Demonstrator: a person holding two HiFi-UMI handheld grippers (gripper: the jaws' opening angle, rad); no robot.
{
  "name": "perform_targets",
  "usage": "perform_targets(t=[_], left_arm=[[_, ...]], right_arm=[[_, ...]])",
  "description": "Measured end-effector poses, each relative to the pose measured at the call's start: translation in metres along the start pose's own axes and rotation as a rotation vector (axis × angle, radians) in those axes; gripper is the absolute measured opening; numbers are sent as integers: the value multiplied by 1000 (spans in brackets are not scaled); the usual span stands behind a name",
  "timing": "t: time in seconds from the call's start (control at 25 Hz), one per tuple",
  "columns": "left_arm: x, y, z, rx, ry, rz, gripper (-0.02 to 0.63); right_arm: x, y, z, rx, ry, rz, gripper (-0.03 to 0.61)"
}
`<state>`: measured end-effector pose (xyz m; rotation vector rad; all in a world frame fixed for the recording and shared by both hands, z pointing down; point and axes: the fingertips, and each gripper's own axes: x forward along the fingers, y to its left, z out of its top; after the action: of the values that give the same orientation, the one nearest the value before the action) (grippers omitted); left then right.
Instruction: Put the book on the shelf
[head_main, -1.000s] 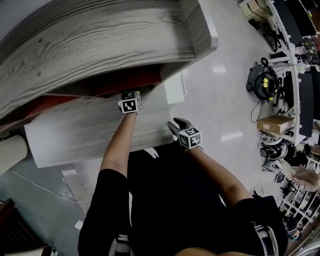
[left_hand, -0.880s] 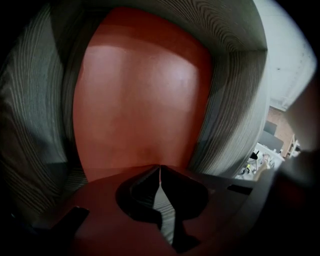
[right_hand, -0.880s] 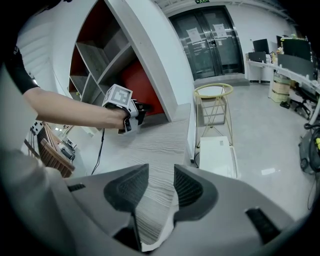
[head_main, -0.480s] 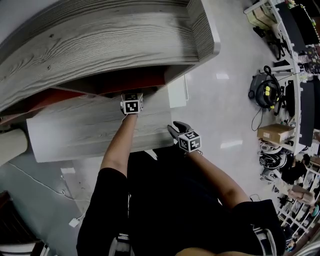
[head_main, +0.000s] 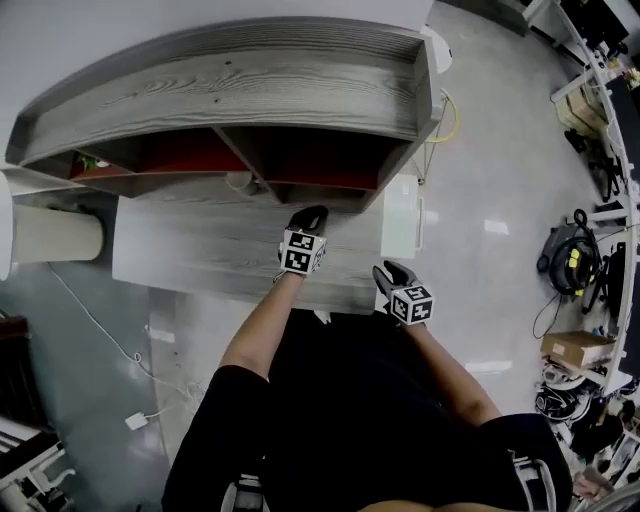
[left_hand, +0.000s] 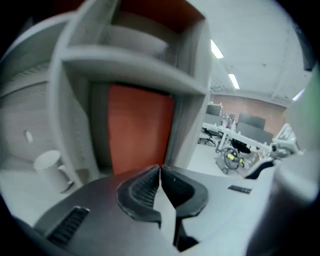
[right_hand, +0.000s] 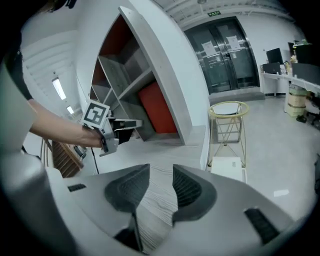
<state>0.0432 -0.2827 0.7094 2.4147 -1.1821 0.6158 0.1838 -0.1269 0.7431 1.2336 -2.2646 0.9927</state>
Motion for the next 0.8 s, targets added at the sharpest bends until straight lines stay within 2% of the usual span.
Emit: perform_targets(t=[0.16, 0.24, 0.36, 0.44, 0.68, 0.8], left_arm=[[-64, -7, 3, -88, -58, 53, 17], [-102, -14, -1, -119, -66, 73, 16], [-154, -33, 4, -159, -100, 89, 15], [-182, -49, 10, -194, -142, 86, 15], [-234, -70, 5, -227, -182, 63, 15], [-261, -62, 6, -198, -210, 58, 15]], right_arm=[[-6, 2, 21, 7, -60, 35, 129], [-6, 10, 22, -3, -52, 44, 114], [-5, 10, 20, -53, 0, 1, 29], [-12, 12, 20, -54, 19, -24, 11], [-43, 62, 43, -67, -71, -13, 0], [-63, 96, 54, -79, -136, -44, 0]])
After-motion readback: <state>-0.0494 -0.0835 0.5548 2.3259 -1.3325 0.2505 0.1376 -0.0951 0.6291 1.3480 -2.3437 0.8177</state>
